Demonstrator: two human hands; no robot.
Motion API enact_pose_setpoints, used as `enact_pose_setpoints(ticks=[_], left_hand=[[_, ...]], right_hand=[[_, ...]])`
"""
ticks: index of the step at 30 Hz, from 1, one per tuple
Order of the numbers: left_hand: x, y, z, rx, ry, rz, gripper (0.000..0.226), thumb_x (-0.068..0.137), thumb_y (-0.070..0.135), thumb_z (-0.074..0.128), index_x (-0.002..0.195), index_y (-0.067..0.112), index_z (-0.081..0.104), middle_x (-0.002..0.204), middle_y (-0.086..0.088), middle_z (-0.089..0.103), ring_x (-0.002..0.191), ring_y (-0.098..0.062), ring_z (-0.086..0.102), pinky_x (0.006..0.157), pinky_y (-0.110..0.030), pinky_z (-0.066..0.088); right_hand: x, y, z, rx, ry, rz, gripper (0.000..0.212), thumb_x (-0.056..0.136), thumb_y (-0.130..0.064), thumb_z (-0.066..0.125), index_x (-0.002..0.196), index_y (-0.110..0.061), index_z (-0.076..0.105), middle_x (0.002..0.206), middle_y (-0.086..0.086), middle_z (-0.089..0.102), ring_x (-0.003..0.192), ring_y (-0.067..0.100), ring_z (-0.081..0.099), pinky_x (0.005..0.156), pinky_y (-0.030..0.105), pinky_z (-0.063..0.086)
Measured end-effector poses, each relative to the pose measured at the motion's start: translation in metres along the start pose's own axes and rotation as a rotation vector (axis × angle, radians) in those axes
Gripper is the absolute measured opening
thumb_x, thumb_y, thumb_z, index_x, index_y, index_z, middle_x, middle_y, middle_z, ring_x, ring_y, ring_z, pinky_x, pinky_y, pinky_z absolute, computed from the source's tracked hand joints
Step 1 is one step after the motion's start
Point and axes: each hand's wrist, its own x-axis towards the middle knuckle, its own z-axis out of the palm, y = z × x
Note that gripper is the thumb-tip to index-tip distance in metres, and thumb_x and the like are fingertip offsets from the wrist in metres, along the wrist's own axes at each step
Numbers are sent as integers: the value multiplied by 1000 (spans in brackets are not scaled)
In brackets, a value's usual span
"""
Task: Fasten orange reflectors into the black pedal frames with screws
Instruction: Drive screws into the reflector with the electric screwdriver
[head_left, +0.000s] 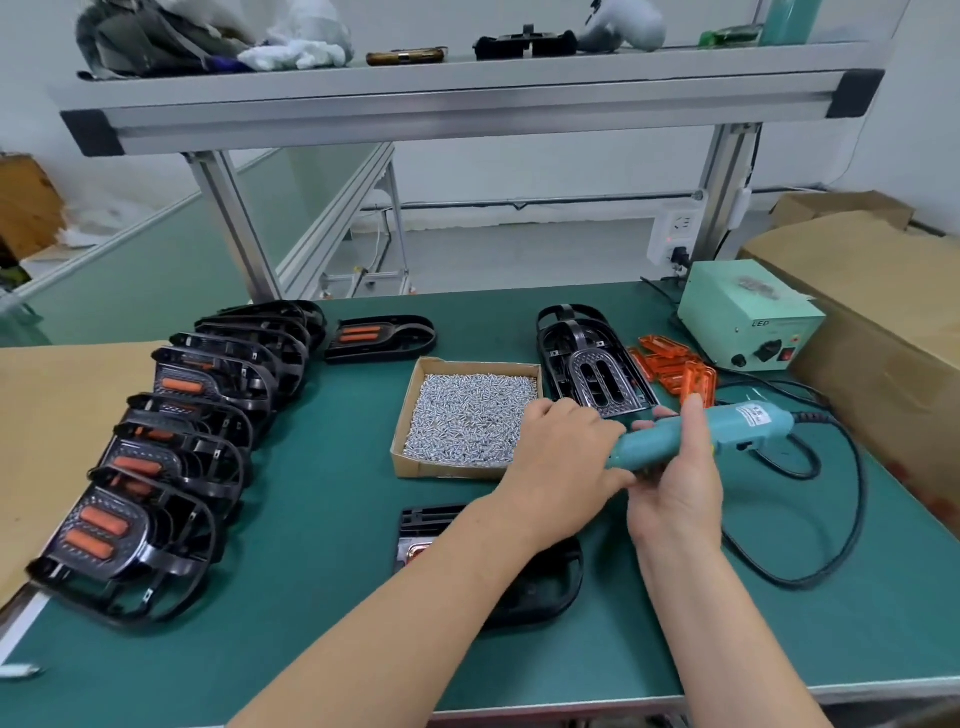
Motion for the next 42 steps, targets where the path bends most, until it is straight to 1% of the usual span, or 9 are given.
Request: enact_pose_setpoints(ticks=[5,7,11,19,22,27,32,39,42], left_hand=[[-56,-48,-44,-294,-67,-89,76,65,81,57,124,33,58,117,18,50,115,-5,41,106,-30,28],[-79,-69,-53,-243,-212,-122,80,56,87,56,120,39,57,114,23,46,114,-2,37,106,-28,27],[-110,-81,-39,-28,-491,-75,123,48,88,60,152,32,22,140,15,27,131,-5,20,112,-25,14],[-103,-66,-18,-118,-393,-83,124,56,82,63,155,31,8,147,14,24,137,-4,14,118,-28,6],[-92,-78,-25,-226,-227,-146,93,71,81,52,150,36,31,140,17,40,132,-4,29,115,-35,19],[-75,-121,-25,50,-36,-335,21,99,29,54,112,27,71,111,10,67,109,-18,56,94,-36,33],[-75,-115,-8,-99,4,-271,18,97,18,59,85,17,72,85,8,64,85,-15,56,86,-38,43],[-63,-106,-7,-164,26,-319,14,96,20,56,86,22,66,85,12,60,85,-12,55,89,-39,43],[-42,-105,-12,-161,-10,-391,16,93,24,61,106,28,68,90,9,59,86,-12,55,88,-35,44]], right_hand=[[10,-8,15,43,22,-99,16,94,-27,68,87,-16,60,69,-7,64,56,7,56,58,21,48],[18,-14,19,93,14,-87,15,93,-24,69,85,-17,59,69,-8,63,56,8,55,59,21,48],[32,-16,24,190,-12,-63,14,93,-24,70,88,-18,58,69,-8,61,55,8,55,59,20,48],[55,-8,7,230,-124,39,24,91,-34,69,77,-19,57,67,-5,52,57,9,47,57,20,37],[60,-9,3,251,-117,54,26,92,-35,67,73,-19,57,62,-6,52,54,9,46,55,20,35],[64,-5,4,253,-115,76,26,92,-35,67,73,-20,56,64,-5,51,54,9,44,57,21,35],[67,0,5,260,-113,98,21,90,-33,70,81,-19,56,72,-5,50,59,10,45,61,22,36],[69,1,2,254,-103,94,22,90,-30,70,97,-17,54,76,-4,50,61,10,45,60,21,38],[69,1,2,240,-103,89,22,90,-31,70,98,-16,55,74,-5,51,60,9,45,60,21,37]])
